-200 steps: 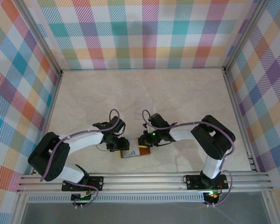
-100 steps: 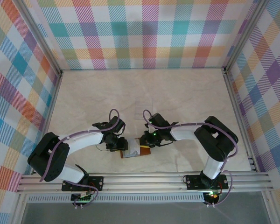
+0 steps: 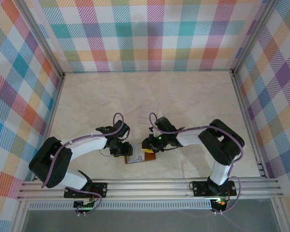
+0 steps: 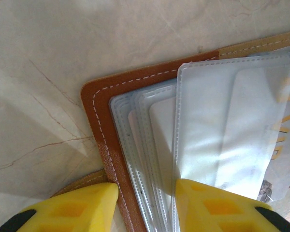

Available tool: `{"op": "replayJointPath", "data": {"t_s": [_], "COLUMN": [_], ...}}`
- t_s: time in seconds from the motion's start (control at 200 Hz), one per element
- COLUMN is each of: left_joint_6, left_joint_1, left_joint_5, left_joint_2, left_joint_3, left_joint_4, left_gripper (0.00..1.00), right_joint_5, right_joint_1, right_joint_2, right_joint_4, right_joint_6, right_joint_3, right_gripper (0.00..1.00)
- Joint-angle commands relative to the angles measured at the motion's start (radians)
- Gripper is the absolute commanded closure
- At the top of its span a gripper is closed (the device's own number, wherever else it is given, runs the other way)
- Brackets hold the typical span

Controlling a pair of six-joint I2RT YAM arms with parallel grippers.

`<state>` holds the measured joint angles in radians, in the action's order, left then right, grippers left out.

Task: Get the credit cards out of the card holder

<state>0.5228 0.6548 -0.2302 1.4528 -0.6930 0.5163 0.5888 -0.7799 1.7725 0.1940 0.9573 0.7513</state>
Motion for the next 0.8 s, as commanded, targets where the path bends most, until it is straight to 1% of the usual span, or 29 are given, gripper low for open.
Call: {"op": "replayJointPath", "data": {"t_s": [0.0, 0.095, 0.18, 0.325, 0.37, 0.455, 0.69, 0.795], "left_joint_6": [-0.022, -0.021, -0.022, -0.017, -0.014, -0.012, -0.009, -0.008], "left_joint_1": [0.014, 0.014, 0.014, 0.014, 0.014, 0.014, 0.014, 0.014], "left_joint_5": [0.089, 0.094, 0.099, 0.105, 0.106, 0.106, 0.092, 0.107], "left_joint_2": [0.079, 0.075, 0.073, 0.065, 0.056, 0.044, -0.004, -0.049], "left_joint_3": [0.053, 0.05, 0.05, 0.044, 0.043, 0.034, 0.004, -0.01], "left_joint_4": [0.004, 0.007, 0.008, 0.008, 0.006, 0.002, -0.006, 0.001], "left_gripper": [0.62, 0.62, 0.62, 0.62, 0.62, 0.62, 0.62, 0.62], "right_joint_5": [0.007, -0.02, -0.07, -0.189, -0.229, -0.272, -0.309, -0.352], "right_joint_1": [-0.021, -0.02, -0.019, -0.017, -0.018, -0.015, -0.007, 0.002], "right_joint_2": [0.035, 0.026, -0.003, -0.072, -0.094, -0.146, -0.258, -0.289], "right_joint_4": [-0.012, -0.06, -0.126, -0.294, -0.349, -0.394, -0.495, -0.571], "right_joint_6": [0.003, -0.011, -0.036, -0.098, -0.119, -0.151, -0.238, -0.324], "right_joint_3": [-0.006, 0.002, 0.005, 0.026, 0.034, 0.035, 0.083, 0.139], "right_gripper": [0.77, 0.83, 0.88, 0.94, 0.95, 0.96, 0.97, 0.98]}}
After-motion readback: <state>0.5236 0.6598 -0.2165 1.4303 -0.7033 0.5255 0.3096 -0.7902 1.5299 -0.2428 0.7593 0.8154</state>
